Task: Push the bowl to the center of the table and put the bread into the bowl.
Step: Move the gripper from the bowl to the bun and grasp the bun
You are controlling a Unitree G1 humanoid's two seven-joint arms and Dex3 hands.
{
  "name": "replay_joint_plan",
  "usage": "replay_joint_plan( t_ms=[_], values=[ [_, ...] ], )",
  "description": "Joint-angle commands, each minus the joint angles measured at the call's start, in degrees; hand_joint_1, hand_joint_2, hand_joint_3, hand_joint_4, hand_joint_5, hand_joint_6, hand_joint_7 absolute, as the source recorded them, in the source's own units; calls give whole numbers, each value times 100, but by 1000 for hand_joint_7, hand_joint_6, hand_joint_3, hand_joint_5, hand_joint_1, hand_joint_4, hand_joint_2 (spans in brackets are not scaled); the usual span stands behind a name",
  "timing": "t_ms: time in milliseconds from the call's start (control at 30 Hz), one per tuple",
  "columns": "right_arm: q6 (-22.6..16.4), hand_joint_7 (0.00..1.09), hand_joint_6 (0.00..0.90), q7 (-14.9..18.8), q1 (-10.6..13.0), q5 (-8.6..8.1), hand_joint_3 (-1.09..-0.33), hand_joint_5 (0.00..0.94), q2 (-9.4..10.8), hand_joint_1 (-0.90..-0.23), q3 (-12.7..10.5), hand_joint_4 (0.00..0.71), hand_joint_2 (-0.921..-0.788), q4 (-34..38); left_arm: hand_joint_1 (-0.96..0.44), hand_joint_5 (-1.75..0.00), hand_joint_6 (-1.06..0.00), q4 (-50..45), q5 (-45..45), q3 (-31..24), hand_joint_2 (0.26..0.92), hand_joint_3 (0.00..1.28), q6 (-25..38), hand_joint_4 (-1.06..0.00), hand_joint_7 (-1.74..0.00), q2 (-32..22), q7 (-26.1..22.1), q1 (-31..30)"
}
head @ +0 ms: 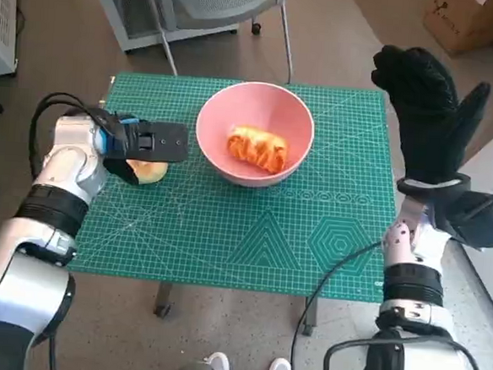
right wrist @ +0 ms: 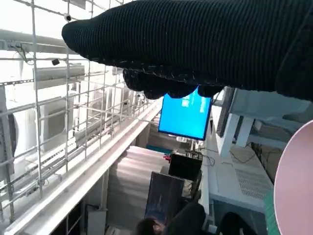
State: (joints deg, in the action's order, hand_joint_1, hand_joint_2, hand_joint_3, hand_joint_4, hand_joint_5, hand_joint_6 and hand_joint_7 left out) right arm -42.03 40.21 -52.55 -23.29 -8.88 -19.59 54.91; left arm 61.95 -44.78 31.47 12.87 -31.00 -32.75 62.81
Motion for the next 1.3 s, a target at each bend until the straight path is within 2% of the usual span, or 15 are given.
replay_joint_plan(
  t_ms=[33,233,400,467,500,533,567,600,700,833,933,1000,1133,1200,1300],
  values=[
    [91,0,378,-33,195,36,-655,1,-52,-681,19,262,-921,-14,-294,1,-138,212,9,57,697,2,-74,1,-1,135,161,88],
    [115,0,376,-4,197,14,-656,0,-80,-681,9,260,-921,-15,-241,-2,-143,488,73,19,711,8,-135,-6,-4,280,530,11],
    [182,0,376,36,241,-24,-656,1,-96,-682,6,259,-921,-118,-186,-16,-194,650,157,-51,739,20,-190,-47,-24,409,1070,-113],
    [209,1,376,39,261,-36,-656,1,-100,-681,4,260,-921,-163,-154,-23,-221,682,211,-101,755,25,-244,-83,-30,460,1360,-197],
    [221,1,377,38,270,-41,-656,1,-100,-679,5,260,-921,-186,-117,-73,-245,694,235,-125,774,31,-271,-206,-33,482,1497,-237],
    [232,1,377,30,279,-40,-656,1,-99,-678,7,260,-921,-211,-103,-82,-257,705,249,-140,782,32,-317,-254,-31,508,1692,-297],
    [241,2,379,23,286,-39,-656,1,-98,-677,9,260,-921,-230,-75,-348,-299,719,260,-146,807,25,-352,-330,-20,526,1830,-334],
    [247,3,380,13,291,-35,-656,2,-97,-677,10,261,-921,-242,-57,-577,-325,713,274,-152,823,20,-399,-347,-13,537,2005,-393],
    [250,3,381,-15,300,-19,-657,2,-94,-676,13,261,-921,-269,224,-1078,-459,708,282,-137,889,99,-518,-518,-41,556,2435,-533],
    [249,2,379,-15,300,-19,-657,1,-101,-674,8,259,-921,-264,336,-1258,-637,680,214,-64,912,124,-590,-599,-109,555,2796,-646],
    [241,2,380,-18,310,-14,-658,1,-101,-669,13,259,-921,-277,351,-1307,-698,659,83,59,917,145,-603,-592,-147,535,3008,-689],
    [231,1,379,-21,316,-8,-659,0,-100,-666,17,258,-921,-282,355,-1360,-611,643,19,128,919,181,-603,-556,-421,512,3091,-697],
    [218,1,378,-25,299,-3,-657,0,-99,-664,11,256,-921,-234,98,-1483,-426,650,-21,179,921,262,-571,-501,-1061,480,3128,-668],
    [222,1,378,-33,297,-1,-656,1,-96,-661,10,257,-921,-225,53,-1515,-396,638,-6,167,921,279,-564,-482,-1170,455,3111,-657],
    [218,1,379,-31,293,3,-655,1,-95,-660,12,258,-921,-209,19,-1535,-412,623,56,105,921,274,-591,-468,-1219,408,3081,-645]
  ],
)
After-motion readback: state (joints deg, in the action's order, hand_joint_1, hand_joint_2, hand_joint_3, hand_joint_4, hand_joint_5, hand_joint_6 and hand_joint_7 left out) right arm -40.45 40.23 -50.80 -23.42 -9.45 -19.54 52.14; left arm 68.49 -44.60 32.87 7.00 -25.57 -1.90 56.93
